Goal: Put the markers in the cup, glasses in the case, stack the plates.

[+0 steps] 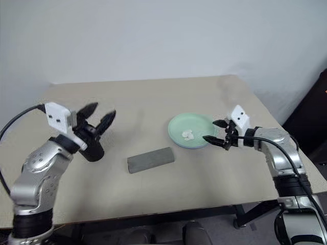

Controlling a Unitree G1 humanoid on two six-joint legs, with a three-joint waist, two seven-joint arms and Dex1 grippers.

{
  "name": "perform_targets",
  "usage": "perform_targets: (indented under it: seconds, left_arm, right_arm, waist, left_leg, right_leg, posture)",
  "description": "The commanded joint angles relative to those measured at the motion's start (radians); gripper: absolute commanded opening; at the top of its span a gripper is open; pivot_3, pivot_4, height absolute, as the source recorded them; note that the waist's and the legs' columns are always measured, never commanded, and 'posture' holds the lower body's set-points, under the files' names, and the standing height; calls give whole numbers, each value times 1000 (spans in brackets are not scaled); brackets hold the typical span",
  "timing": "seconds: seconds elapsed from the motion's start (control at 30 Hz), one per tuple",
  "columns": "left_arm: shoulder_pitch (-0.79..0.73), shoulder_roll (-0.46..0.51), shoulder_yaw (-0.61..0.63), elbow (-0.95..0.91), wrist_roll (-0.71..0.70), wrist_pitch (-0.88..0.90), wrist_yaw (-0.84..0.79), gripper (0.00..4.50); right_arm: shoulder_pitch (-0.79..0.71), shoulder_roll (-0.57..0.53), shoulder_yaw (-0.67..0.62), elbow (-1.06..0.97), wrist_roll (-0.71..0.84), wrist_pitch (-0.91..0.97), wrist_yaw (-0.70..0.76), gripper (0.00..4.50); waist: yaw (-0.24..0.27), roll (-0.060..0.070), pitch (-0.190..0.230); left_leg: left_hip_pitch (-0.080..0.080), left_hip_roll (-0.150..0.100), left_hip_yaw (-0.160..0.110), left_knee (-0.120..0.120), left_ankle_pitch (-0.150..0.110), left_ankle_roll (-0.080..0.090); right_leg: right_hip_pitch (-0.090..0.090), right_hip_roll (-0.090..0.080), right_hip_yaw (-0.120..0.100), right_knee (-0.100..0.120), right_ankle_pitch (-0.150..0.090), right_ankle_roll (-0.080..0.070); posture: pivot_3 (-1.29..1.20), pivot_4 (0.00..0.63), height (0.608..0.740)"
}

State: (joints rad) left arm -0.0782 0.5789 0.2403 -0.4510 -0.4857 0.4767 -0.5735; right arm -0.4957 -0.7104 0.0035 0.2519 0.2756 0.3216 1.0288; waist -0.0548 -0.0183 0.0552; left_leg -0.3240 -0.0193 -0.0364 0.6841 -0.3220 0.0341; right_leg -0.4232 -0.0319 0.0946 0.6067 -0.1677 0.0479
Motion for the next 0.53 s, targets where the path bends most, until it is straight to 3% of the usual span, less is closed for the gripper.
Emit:
perform_targets:
  seconds: [0.03, 0.17, 0.53]
  left_arm:
    - [38, 63, 4, -4, -20, -50, -134, 3194]
    - [91, 115, -37, 83, 54, -130, -221, 3194]
    - [138, 77, -97, 236, 141, -260, -251, 3194]
  right_arm:
    - [-26, -28, -64, 46, 26, -55, 36, 3996]
    - [2, -39, -87, 81, 22, -88, 56, 3996]
    - [111, -78, -141, -14, 39, -44, 38, 3996]
  waist:
    - [1, 0, 0]
    - [3, 0, 0]
    - [3, 2, 1]
  left_leg:
    - [0, 0, 0, 0, 0, 0]
    - [0, 0, 0, 1, 0, 0]
    - [0, 0, 1, 1, 0, 1]
  right_leg:
    - [0, 0, 0, 0, 0, -1]
    - [1, 0, 0, 0, -1, -1]
    - [0, 0, 0, 0, 0, 0]
  posture:
    - [0, 0, 740]
    - [0, 0, 740]
    - [0, 0, 740]
